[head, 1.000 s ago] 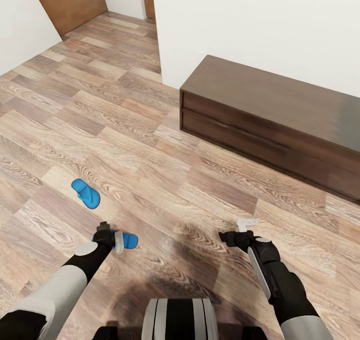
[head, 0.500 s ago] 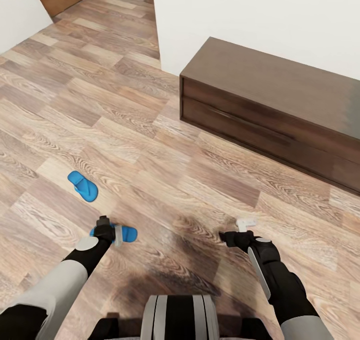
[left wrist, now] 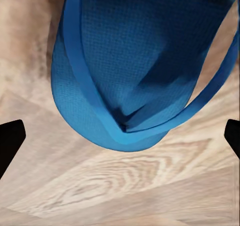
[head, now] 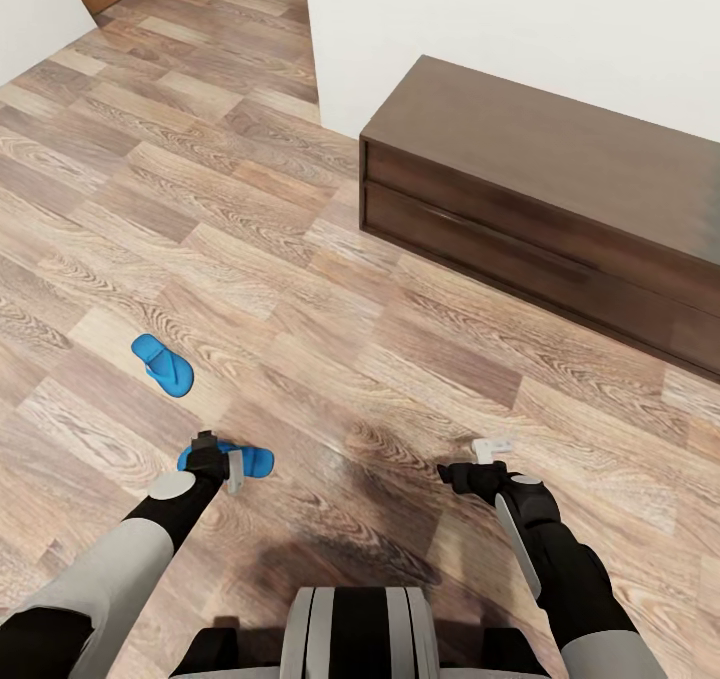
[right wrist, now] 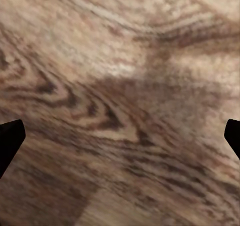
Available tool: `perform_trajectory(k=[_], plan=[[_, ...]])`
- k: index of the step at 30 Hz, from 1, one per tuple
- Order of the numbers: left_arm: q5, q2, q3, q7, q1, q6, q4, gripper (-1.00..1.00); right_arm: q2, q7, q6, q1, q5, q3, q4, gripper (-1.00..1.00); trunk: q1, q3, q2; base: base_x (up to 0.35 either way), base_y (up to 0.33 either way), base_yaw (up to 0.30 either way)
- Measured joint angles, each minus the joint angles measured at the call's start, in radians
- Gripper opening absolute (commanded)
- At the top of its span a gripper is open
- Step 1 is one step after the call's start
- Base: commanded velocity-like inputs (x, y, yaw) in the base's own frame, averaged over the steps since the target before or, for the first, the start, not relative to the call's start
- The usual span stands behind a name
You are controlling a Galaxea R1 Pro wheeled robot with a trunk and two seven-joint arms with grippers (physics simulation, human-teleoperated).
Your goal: In the bedroom, move the book from the bed onto either nightstand, and place the two sandals side by side next to the bed.
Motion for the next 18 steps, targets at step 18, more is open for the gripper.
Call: perform_trajectory(k=[18], plan=[[-0.061, -0.007, 0.001, -0.068, 0.0, 0.0, -0.023, 1.0, 0.0, 0.001, 0.0, 0.0, 0.0, 0.0, -0.001, 1.0, 0.005, -0.042, -0.003, 0.0, 0.0, 0.0]])
